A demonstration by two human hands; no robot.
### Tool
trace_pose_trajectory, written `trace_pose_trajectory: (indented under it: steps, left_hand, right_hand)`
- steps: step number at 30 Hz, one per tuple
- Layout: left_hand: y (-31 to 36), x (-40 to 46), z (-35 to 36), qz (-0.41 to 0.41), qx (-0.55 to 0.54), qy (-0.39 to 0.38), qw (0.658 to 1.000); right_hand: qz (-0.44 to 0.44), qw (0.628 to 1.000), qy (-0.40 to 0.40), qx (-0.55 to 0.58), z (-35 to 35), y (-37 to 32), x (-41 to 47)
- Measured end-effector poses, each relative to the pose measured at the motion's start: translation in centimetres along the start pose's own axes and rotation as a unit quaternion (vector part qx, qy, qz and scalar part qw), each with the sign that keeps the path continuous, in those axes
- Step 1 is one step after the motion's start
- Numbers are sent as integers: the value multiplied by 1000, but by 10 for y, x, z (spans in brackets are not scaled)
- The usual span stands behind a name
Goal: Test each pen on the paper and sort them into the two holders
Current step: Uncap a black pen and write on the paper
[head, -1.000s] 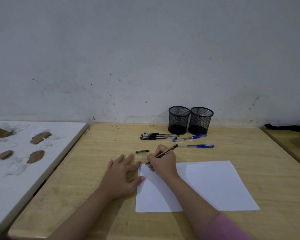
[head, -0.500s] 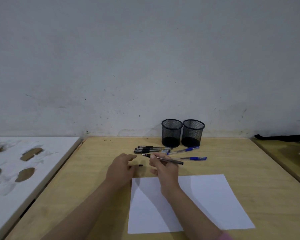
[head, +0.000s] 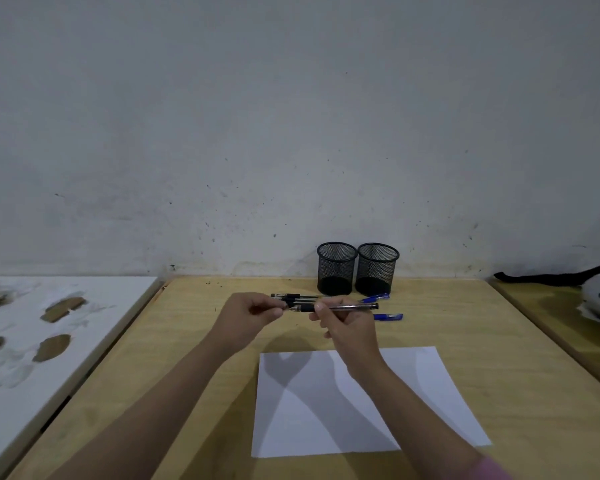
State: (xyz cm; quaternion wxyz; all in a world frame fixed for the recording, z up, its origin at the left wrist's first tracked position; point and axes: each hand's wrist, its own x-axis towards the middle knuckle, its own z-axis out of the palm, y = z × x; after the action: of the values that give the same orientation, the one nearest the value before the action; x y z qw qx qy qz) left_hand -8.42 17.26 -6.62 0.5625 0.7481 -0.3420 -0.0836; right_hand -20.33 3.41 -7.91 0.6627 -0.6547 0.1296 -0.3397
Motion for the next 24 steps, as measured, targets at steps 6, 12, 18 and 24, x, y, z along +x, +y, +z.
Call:
trace_pose_trajectory:
  steps: [6,12,18,24]
  left_hand:
    - [24,-10,7,43,31,-46,998]
    - [35,-17,20,81,73,-19,994]
    - [54,-10,35,104,103,-17,989]
    - [61,-1,49,108,118,-9,987]
  right_hand:
    - [-29,998,-62,-11,-12,-13,-7]
    - [-66,996,-66,-3,-23,-22,-11]
    - [48,997,-16,-51,-27,-22,-17]
    - [-295,879,54,-371,-46,-31,-15]
